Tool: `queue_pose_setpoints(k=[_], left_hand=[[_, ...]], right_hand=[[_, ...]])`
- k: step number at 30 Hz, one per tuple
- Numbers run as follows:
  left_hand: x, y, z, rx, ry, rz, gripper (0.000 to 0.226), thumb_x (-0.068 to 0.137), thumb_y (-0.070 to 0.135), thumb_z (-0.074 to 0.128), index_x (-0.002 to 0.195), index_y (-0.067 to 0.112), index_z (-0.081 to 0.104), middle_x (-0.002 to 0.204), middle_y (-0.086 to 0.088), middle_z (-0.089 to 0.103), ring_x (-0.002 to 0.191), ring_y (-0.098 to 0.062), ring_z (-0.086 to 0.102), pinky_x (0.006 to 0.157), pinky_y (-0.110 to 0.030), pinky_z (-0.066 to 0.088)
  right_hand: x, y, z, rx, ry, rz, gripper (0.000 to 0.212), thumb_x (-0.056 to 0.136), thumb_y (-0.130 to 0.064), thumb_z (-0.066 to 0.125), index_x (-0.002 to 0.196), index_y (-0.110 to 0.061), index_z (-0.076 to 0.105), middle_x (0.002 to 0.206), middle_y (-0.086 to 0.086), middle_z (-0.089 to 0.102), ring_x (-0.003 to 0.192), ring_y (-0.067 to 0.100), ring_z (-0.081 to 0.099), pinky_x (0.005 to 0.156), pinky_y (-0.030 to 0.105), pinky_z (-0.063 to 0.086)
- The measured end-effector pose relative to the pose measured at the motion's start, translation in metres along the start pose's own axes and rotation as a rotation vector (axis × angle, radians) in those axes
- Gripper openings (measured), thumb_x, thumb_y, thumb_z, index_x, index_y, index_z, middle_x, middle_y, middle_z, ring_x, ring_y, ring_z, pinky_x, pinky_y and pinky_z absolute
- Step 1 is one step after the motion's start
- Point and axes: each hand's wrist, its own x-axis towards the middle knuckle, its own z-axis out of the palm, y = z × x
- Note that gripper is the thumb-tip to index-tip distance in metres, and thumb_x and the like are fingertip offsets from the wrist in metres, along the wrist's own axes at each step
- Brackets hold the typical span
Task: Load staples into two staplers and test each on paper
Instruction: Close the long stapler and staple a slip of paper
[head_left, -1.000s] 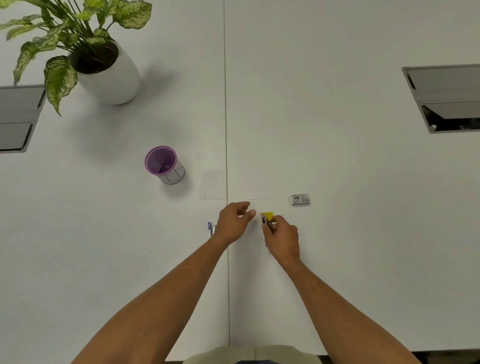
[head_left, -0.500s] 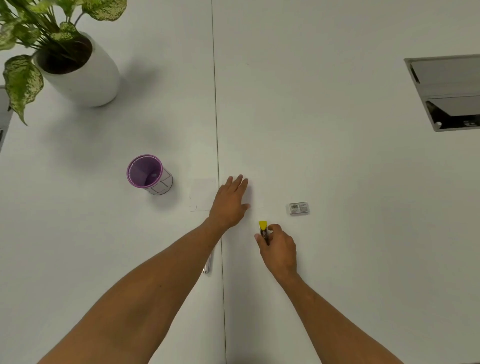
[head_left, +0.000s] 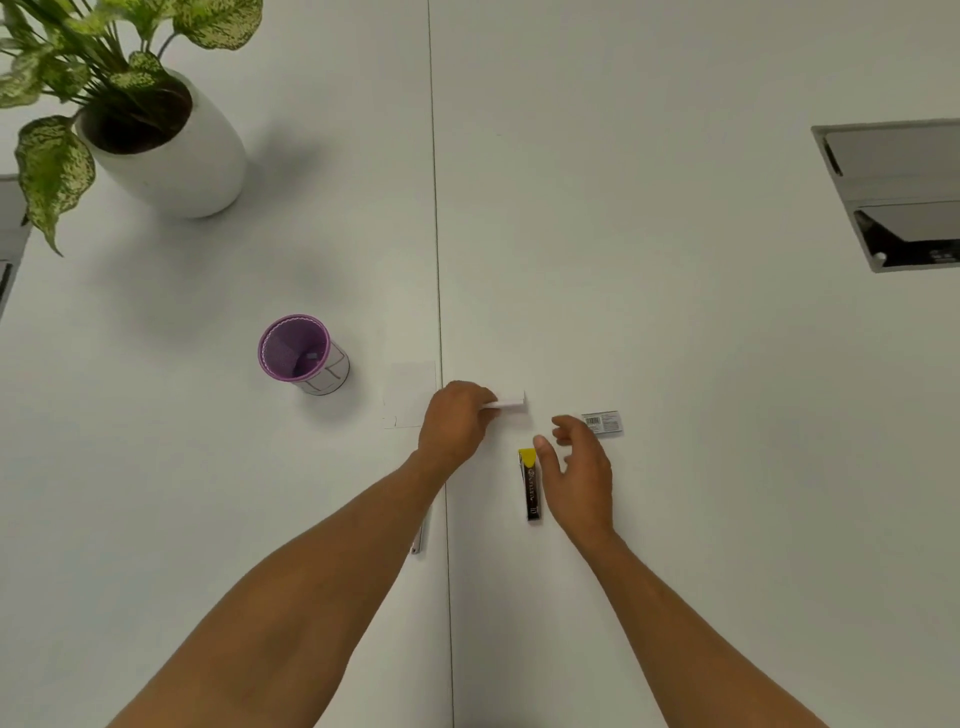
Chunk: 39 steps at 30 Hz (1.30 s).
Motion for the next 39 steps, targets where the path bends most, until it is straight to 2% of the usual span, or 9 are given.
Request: queue_pose_setpoints(k=[4, 7, 10, 12, 15, 21, 27, 32, 39], left_hand=[[-0.015, 0.007, -0.020, -0.225, -0.027, -0.045, 0.023, 0.092, 0.027, 0.063, 0.109, 0.013, 0.070, 0.099, -0.004, 0.072, 0.087, -0.019, 0.062, 0.077, -0.027, 0.047], [-0.026, 0.013, -0.036, -0.340, -0.106, -0.007, 0.024, 0.091, 0.030, 0.063, 0.109, 0.016, 0.070, 0.094, 0.001, 0.071, 0.083, -0.015, 0.063, 0.073, -0.021, 0.047], [-0.036, 0.021, -0.048, -0.393, -0.168, -0.016, 0.021, 0.090, 0.033, 0.064, 0.105, 0.020, 0.071, 0.090, 0.007, 0.070, 0.082, -0.009, 0.064, 0.073, -0.024, 0.051], [-0.041, 0.027, -0.054, -0.431, -0.159, -0.036, 0.017, 0.087, 0.039, 0.066, 0.099, 0.028, 0.071, 0.086, 0.016, 0.068, 0.080, 0.000, 0.063, 0.067, -0.015, 0.051], [-0.051, 0.038, -0.062, -0.527, -0.134, -0.074, 0.014, 0.083, 0.043, 0.070, 0.094, 0.034, 0.070, 0.086, 0.020, 0.067, 0.080, 0.010, 0.061, 0.062, -0.007, 0.049], [-0.075, 0.049, -0.070, -0.877, -0.108, -0.310, 0.020, 0.089, 0.043, 0.064, 0.091, 0.024, 0.071, 0.097, -0.002, 0.068, 0.085, -0.021, 0.067, 0.054, -0.029, 0.057], [-0.103, 0.051, -0.065, -0.998, -0.052, -0.396, 0.025, 0.091, 0.035, 0.064, 0.089, 0.010, 0.070, 0.093, -0.010, 0.066, 0.082, -0.025, 0.064, 0.052, -0.029, 0.055], [-0.116, 0.052, -0.068, -1.005, -0.011, -0.387, 0.013, 0.091, 0.025, 0.065, 0.091, 0.013, 0.070, 0.092, -0.008, 0.067, 0.082, -0.021, 0.066, 0.052, -0.029, 0.056], [-0.130, 0.052, -0.069, -0.990, 0.011, -0.347, 0.012, 0.092, 0.023, 0.064, 0.093, 0.012, 0.069, 0.095, -0.011, 0.067, 0.083, -0.022, 0.065, 0.052, -0.029, 0.056]], right_hand=[[0.012, -0.021, -0.005, 0.093, -0.068, -0.108, 0.040, 0.093, -0.026, 0.064, 0.131, -0.018, 0.054, 0.126, -0.002, 0.056, 0.117, 0.015, 0.052, 0.100, 0.034, 0.046], [0.019, -0.036, -0.008, 0.162, -0.191, -0.147, 0.041, 0.092, -0.025, 0.065, 0.131, -0.019, 0.055, 0.127, -0.003, 0.056, 0.114, 0.011, 0.053, 0.094, 0.021, 0.045], [0.019, -0.047, -0.009, 0.211, -0.299, -0.089, 0.026, 0.094, -0.024, 0.062, 0.121, -0.021, 0.062, 0.110, -0.003, 0.065, 0.100, 0.015, 0.061, 0.081, 0.021, 0.050], [0.014, -0.050, -0.010, 0.274, -0.286, -0.042, 0.016, 0.096, -0.024, 0.059, 0.110, -0.020, 0.065, 0.092, -0.004, 0.068, 0.086, 0.014, 0.063, 0.072, 0.023, 0.049], [0.004, -0.051, -0.014, 0.357, -0.257, 0.018, 0.009, 0.096, -0.024, 0.059, 0.100, -0.019, 0.066, 0.090, -0.001, 0.071, 0.085, 0.017, 0.065, 0.074, 0.032, 0.054], [-0.013, -0.049, -0.019, 0.442, -0.210, 0.106, 0.011, 0.095, -0.023, 0.061, 0.102, -0.017, 0.067, 0.098, 0.002, 0.069, 0.088, 0.014, 0.062, 0.069, 0.021, 0.048], [-0.034, -0.049, -0.021, 0.492, -0.237, 0.133, 0.005, 0.095, -0.021, 0.062, 0.093, -0.022, 0.067, 0.089, 0.000, 0.069, 0.083, 0.014, 0.062, 0.069, 0.025, 0.050], [-0.048, -0.051, -0.021, 0.488, -0.245, 0.151, 0.005, 0.093, -0.021, 0.064, 0.098, -0.021, 0.066, 0.098, 0.010, 0.071, 0.087, 0.021, 0.064, 0.060, 0.031, 0.050], [-0.059, -0.055, -0.024, 0.515, -0.258, 0.171, 0.009, 0.091, -0.025, 0.067, 0.098, -0.020, 0.069, 0.094, 0.006, 0.071, 0.086, 0.020, 0.063, 0.067, 0.039, 0.047]])
